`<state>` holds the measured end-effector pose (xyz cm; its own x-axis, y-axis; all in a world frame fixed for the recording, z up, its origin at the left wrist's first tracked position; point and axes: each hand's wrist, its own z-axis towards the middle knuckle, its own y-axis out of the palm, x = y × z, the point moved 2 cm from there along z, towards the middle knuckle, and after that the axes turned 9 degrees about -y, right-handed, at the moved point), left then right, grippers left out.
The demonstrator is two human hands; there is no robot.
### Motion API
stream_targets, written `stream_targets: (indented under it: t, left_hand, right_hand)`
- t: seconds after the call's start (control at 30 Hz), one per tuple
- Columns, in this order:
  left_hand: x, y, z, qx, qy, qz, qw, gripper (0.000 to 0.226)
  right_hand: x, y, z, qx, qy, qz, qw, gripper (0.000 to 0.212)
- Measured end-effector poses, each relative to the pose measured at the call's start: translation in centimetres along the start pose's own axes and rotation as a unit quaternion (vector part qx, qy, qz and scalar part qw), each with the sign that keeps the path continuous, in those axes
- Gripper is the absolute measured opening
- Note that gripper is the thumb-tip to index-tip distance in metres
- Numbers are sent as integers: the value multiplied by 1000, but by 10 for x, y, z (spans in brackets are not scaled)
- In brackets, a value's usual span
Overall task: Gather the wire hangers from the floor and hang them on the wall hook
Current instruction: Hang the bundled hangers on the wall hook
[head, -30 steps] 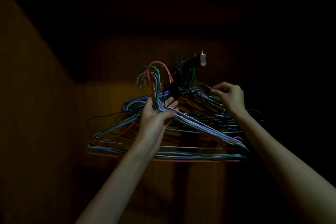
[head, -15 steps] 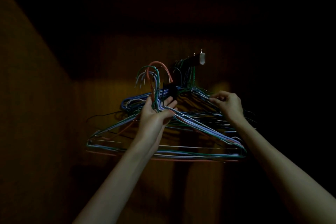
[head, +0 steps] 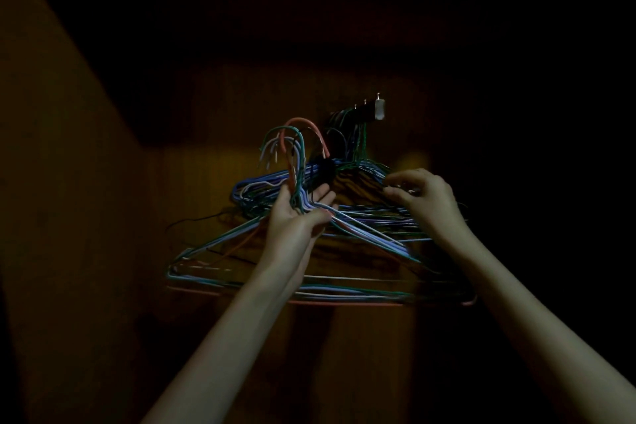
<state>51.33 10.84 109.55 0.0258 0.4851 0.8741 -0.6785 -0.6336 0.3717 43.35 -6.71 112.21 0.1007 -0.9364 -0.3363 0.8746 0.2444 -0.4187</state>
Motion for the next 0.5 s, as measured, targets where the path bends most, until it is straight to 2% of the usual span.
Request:
stream_targets:
  t: [0.07, 0.23, 0.5]
  left_hand:
    - [0, 2, -5, 1, -4, -1, 1000, 75]
    - [-1, 7, -18, -7, -11, -7, 1000, 74]
    - [-5, 8, -32, -20, -20, -16, 999, 77]
  right_hand:
    - [-20, 1, -11, -34, -21, 32, 999, 9]
    - [-36, 10, -36, -129, -23, 58, 990, 12]
    - [-42, 5, -51, -148, -14, 92, 984, 9]
